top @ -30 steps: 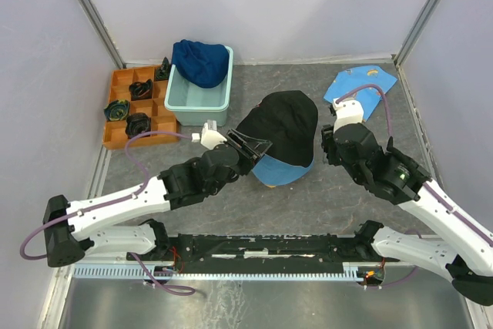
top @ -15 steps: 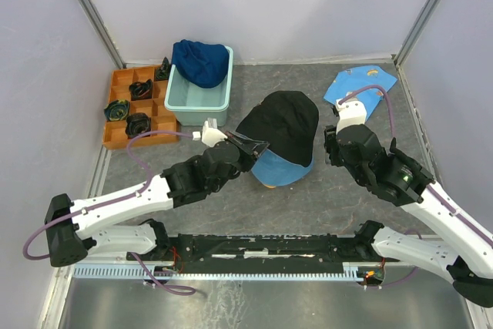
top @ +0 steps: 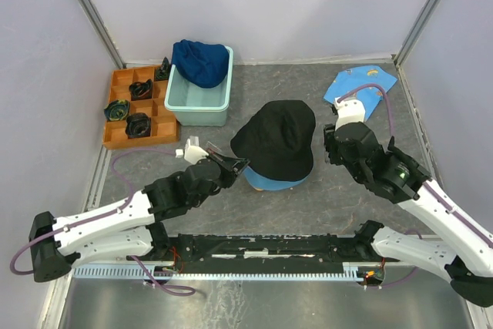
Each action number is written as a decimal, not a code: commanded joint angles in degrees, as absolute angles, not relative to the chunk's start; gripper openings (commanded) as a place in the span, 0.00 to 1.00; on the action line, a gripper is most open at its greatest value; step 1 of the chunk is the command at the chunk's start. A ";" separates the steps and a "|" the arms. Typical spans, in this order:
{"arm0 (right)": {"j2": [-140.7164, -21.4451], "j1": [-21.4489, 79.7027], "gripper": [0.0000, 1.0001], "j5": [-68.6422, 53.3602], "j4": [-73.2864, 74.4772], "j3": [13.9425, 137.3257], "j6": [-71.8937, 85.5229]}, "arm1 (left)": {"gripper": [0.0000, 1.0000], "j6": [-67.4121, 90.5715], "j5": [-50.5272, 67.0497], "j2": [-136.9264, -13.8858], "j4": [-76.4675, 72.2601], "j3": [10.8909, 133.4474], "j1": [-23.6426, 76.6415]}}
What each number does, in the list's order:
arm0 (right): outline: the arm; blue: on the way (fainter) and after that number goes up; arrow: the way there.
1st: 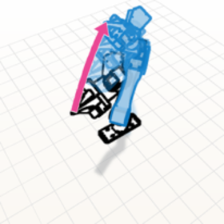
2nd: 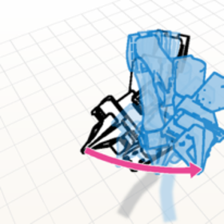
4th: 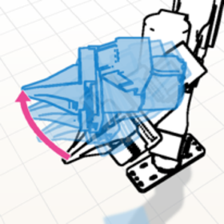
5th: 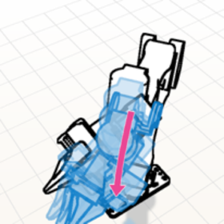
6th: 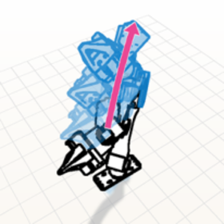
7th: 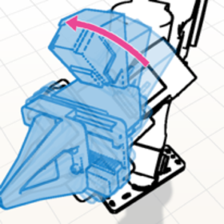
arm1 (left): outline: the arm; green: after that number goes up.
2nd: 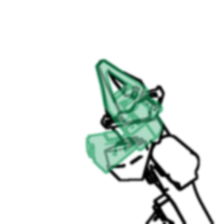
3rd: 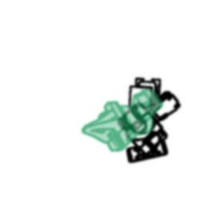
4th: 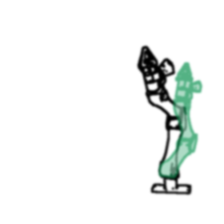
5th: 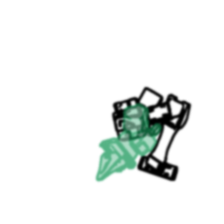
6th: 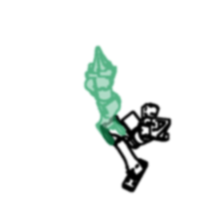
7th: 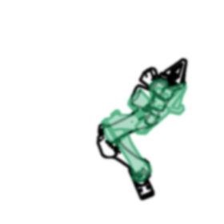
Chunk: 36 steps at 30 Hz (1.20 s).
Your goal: Stack the hats
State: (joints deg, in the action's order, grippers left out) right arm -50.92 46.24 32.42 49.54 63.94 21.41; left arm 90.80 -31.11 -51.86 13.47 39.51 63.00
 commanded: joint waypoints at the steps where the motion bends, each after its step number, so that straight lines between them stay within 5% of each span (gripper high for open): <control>1: -51.37 43.31 0.49 29.98 46.60 64.11 23.73 | 0.03 94.68 -28.81 -49.67 13.78 35.22 60.66; 12: -53.45 21.94 0.53 6.51 42.83 58.30 31.03 | 0.03 85.98 -5.43 -53.36 -4.10 23.17 42.65; 18: -55.26 13.72 0.53 -5.09 36.52 54.10 33.85 | 0.03 75.88 3.48 -64.65 -6.77 30.83 40.00; 29: -54.91 7.69 0.55 -24.01 21.13 45.85 42.05 | 0.17 70.80 3.12 -64.88 -3.23 38.10 39.60; 36: -55.59 3.36 0.56 -21.72 24.67 46.13 39.64 | 0.24 69.19 4.17 -63.90 -1.61 38.06 37.52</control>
State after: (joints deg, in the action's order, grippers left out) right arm -55.79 5.52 -21.58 25.71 44.31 40.71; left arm 72.90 2.74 -64.73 -1.52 35.88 38.98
